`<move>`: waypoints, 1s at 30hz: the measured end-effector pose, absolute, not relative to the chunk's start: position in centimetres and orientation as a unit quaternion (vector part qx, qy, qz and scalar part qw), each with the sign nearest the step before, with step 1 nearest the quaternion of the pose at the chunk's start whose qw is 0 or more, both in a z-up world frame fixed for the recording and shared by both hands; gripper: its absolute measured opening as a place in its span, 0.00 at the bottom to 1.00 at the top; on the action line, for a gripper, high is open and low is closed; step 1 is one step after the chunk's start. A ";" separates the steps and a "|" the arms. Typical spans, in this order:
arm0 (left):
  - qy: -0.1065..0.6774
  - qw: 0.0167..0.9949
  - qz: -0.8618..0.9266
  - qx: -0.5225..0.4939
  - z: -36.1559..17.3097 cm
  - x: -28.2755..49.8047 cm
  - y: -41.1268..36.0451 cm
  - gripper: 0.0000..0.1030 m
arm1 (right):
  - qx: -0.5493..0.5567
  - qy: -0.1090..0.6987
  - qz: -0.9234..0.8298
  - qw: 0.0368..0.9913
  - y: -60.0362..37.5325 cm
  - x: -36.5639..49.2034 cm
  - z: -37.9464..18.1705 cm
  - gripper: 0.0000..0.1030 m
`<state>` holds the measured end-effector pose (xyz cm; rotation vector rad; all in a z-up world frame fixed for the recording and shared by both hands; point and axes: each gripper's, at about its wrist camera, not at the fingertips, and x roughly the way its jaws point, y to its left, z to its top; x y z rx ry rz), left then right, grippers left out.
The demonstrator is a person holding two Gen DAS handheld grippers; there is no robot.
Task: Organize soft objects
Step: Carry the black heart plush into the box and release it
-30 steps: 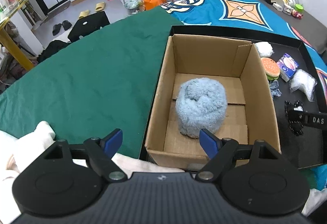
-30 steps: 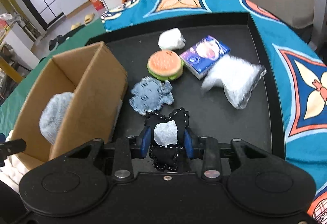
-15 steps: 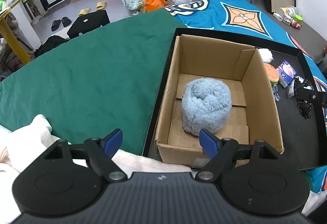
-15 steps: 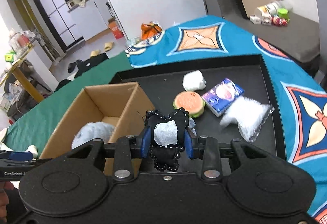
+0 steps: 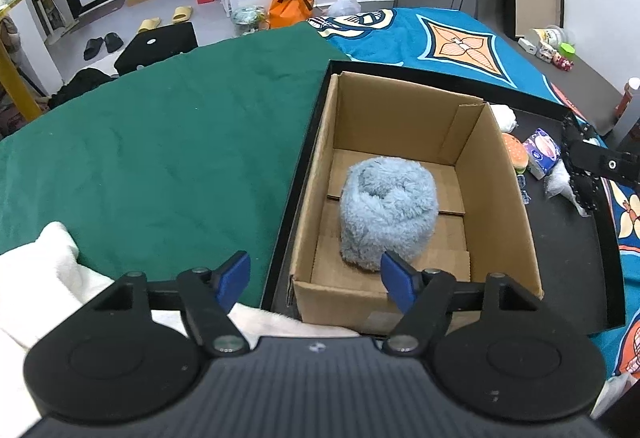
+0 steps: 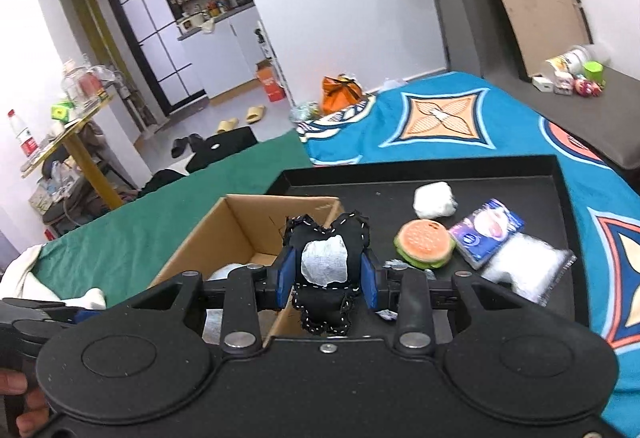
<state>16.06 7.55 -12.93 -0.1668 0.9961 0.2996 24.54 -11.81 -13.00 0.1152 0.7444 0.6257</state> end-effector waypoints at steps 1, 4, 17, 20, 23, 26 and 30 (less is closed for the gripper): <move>0.476 0.864 0.141 -0.083 -13.1 16.1 7.6 0.64 | 0.054 0.355 0.304 0.883 -11.5 24.5 -13.0 0.33; 0.475 0.864 0.133 -0.096 -13.3 16.1 8.0 0.54 | 0.053 0.347 0.311 0.883 -10.8 24.3 -12.9 0.33; 0.461 0.864 0.140 -0.145 -14.2 16.0 10.1 0.12 | 0.039 0.322 0.328 0.887 -8.0 24.0 -12.9 0.33; 0.459 0.864 0.138 -0.152 -14.4 16.1 10.5 0.10 | 0.035 0.322 0.325 0.889 -7.6 24.0 -13.0 0.33; 0.467 0.860 0.124 -0.163 -14.9 16.3 10.7 0.10 | 0.031 0.323 0.326 0.888 -7.2 24.1 -12.9 0.36; 0.466 0.861 0.121 -0.163 -15.1 16.4 10.8 0.10 | 0.020 0.326 0.314 0.891 -6.7 24.2 -13.2 0.45; 0.465 0.860 0.120 -0.172 -15.3 16.2 11.2 0.10 | 0.017 0.337 0.300 0.892 -6.8 24.3 -13.4 0.56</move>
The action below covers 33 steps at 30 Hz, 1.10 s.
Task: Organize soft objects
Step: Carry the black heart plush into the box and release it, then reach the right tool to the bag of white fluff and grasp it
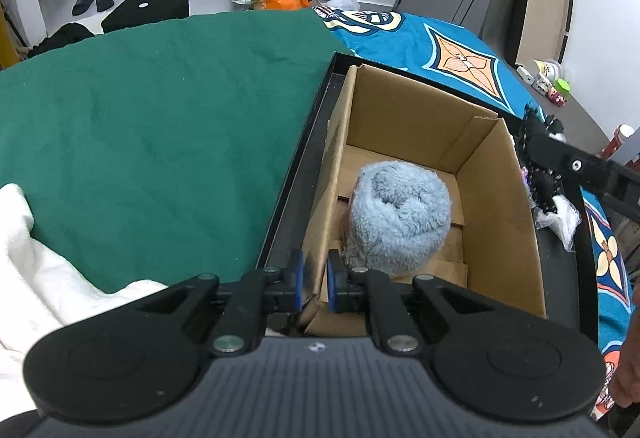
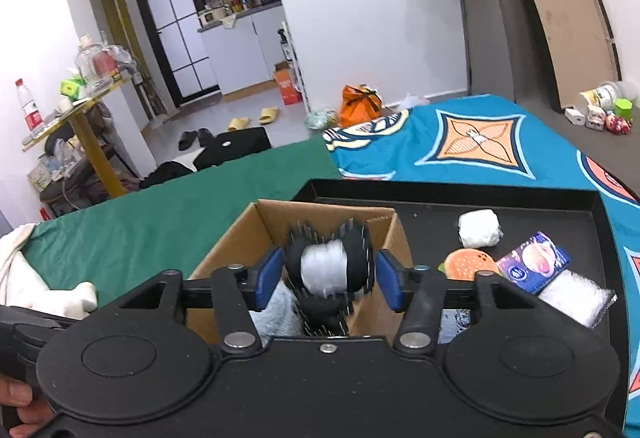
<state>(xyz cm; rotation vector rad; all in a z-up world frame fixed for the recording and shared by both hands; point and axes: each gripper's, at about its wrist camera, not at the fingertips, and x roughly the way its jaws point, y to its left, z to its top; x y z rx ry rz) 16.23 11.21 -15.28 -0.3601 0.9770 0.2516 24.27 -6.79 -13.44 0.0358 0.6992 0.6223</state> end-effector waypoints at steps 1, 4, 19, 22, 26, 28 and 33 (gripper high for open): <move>0.465 0.860 0.120 -0.173 -15.3 16.2 11.3 0.10 | 0.018 0.337 0.297 0.893 -6.9 24.2 -13.4 0.59; 0.464 0.859 0.118 -0.181 -15.3 16.1 11.4 0.11 | 0.016 0.338 0.295 0.894 -6.9 24.1 -13.4 0.62; 0.474 0.857 0.136 -0.150 -14.7 16.1 10.8 0.29 | 0.031 0.394 0.212 0.894 -9.5 25.9 -15.8 0.68; 0.479 0.856 0.144 -0.134 -14.6 16.2 10.4 0.42 | 0.025 0.403 0.196 0.894 -10.1 26.5 -16.1 0.68; 0.484 0.853 0.154 -0.118 -14.4 16.4 10.1 0.52 | 0.051 0.411 0.169 0.894 -11.9 27.9 -15.2 0.68; 0.488 0.851 0.163 -0.108 -14.1 16.7 9.9 0.56 | 0.058 0.428 0.159 0.888 -12.6 28.8 -15.2 0.68; 0.489 0.851 0.171 -0.083 -13.6 17.3 9.4 0.63 | 0.051 0.455 0.140 0.878 -13.6 30.6 -14.9 0.68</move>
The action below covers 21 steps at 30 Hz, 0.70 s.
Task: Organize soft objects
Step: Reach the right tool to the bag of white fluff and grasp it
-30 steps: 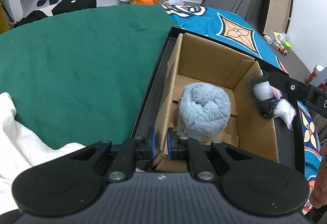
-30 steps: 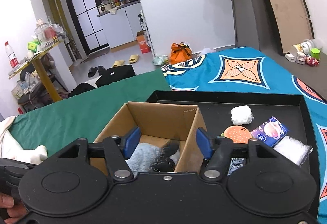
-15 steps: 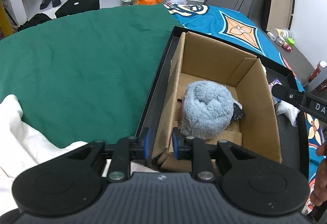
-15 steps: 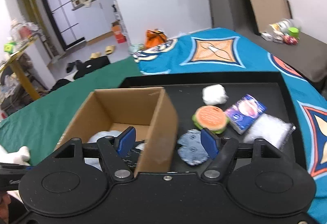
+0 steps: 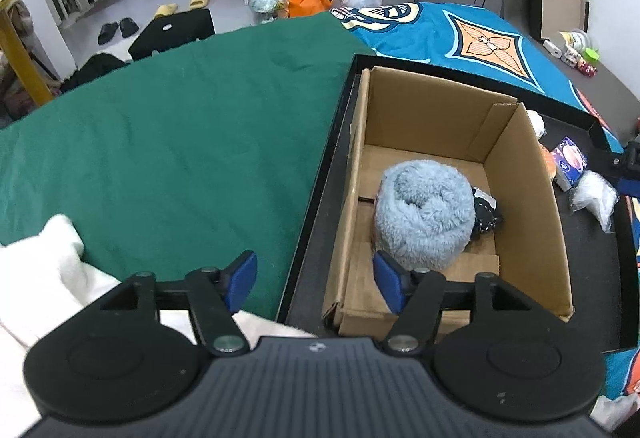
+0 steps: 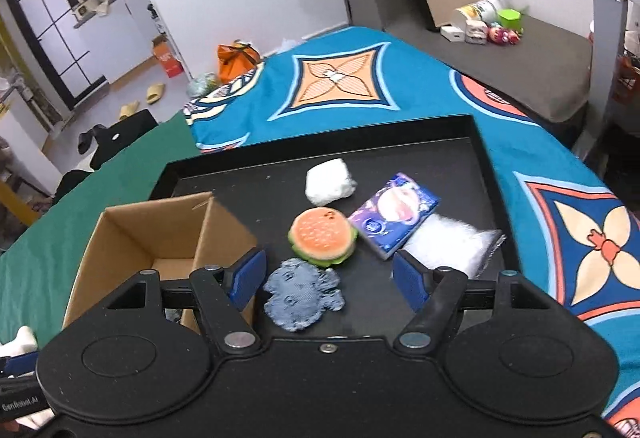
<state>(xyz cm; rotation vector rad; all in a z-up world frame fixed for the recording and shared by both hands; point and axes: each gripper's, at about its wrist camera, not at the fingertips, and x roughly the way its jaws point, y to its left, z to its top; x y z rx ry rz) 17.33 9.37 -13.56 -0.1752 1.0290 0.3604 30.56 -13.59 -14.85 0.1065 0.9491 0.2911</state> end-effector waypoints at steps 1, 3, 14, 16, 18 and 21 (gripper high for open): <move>0.490 0.851 0.171 -0.078 -13.5 17.5 9.2 0.64 | 0.050 0.461 0.140 0.875 -13.7 30.9 -14.8 0.69; 0.493 0.849 0.173 -0.072 -13.4 17.7 9.2 0.64 | 0.045 0.470 0.145 0.869 -13.9 31.5 -14.6 0.72; 0.498 0.841 0.195 -0.082 -12.4 18.6 9.1 0.72 | 0.090 0.502 0.140 0.849 -17.2 33.7 -17.2 0.73; 0.501 0.839 0.199 -0.076 -12.5 18.9 8.9 0.73 | 0.108 0.510 0.139 0.842 -17.9 34.2 -17.8 0.73; 0.503 0.838 0.201 -0.071 -12.5 19.2 8.6 0.73 | 0.127 0.515 0.130 0.838 -18.6 34.6 -18.2 0.73; 0.506 0.836 0.202 -0.066 -12.7 19.6 8.1 0.73 | 0.137 0.517 0.122 0.836 -19.4 35.1 -18.8 0.73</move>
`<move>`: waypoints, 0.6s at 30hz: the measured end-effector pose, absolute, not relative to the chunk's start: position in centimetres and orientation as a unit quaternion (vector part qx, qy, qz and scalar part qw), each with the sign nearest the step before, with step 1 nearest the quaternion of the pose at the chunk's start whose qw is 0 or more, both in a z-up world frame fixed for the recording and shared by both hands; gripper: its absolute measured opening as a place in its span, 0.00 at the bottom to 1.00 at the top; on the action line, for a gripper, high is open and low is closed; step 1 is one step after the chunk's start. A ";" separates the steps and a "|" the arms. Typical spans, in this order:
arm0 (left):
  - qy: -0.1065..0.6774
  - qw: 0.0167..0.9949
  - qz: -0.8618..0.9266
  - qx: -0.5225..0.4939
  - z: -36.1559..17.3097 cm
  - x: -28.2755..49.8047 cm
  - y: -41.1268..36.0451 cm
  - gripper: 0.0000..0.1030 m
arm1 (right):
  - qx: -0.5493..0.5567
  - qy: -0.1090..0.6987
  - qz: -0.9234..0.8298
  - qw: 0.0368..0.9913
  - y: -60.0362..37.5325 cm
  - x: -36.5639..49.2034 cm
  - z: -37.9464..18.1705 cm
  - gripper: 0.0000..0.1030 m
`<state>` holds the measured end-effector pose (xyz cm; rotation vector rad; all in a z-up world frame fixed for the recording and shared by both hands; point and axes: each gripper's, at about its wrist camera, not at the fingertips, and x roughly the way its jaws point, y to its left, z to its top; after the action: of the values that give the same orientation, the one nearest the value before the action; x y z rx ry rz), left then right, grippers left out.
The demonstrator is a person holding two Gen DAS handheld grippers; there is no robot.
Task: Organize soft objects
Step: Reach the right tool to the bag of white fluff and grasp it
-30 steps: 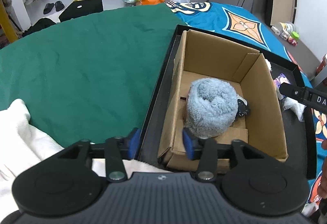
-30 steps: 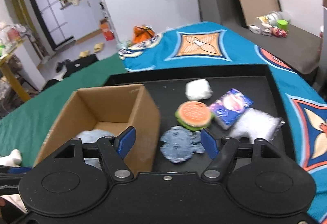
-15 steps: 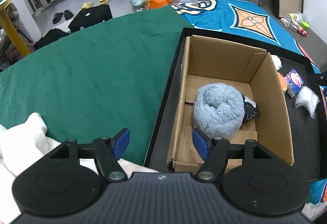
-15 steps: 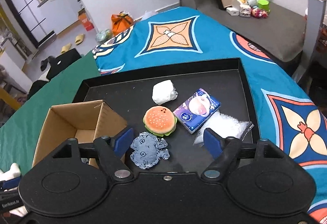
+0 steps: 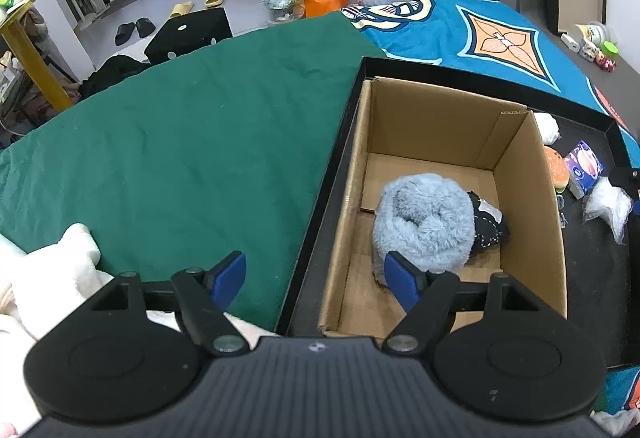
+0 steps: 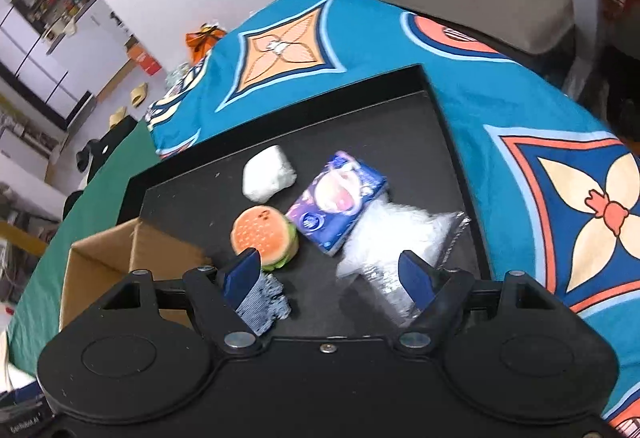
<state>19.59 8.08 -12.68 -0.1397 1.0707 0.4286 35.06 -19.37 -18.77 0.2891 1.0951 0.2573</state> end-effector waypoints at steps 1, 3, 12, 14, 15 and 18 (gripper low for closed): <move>0.507 0.835 0.202 -0.064 -12.8 19.7 7.8 0.73 | 0.140 0.520 0.117 0.834 -19.6 35.2 -19.1 0.73; 0.510 0.834 0.202 -0.059 -12.9 20.1 7.4 0.73 | 0.153 0.527 0.108 0.829 -20.3 35.4 -19.7 0.73; 0.517 0.830 0.204 -0.043 -13.4 21.9 5.8 0.73 | 0.215 0.539 0.082 0.810 -22.9 36.7 -21.6 0.73; 0.519 0.830 0.203 -0.038 -13.5 22.3 5.5 0.73 | 0.221 0.542 0.073 0.807 -23.2 37.0 -22.2 0.70; 0.519 0.829 0.203 -0.036 -13.6 22.4 5.4 0.73 | 0.225 0.542 0.069 0.807 -23.3 37.2 -22.5 0.68; 0.523 0.827 0.204 -0.033 -13.8 22.6 5.4 0.73 | 0.235 0.543 0.064 0.803 -23.5 37.6 -23.0 0.61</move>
<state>22.61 5.37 -13.81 -0.0696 1.1113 0.4334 37.59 -23.45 -22.98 0.5032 1.1641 0.1365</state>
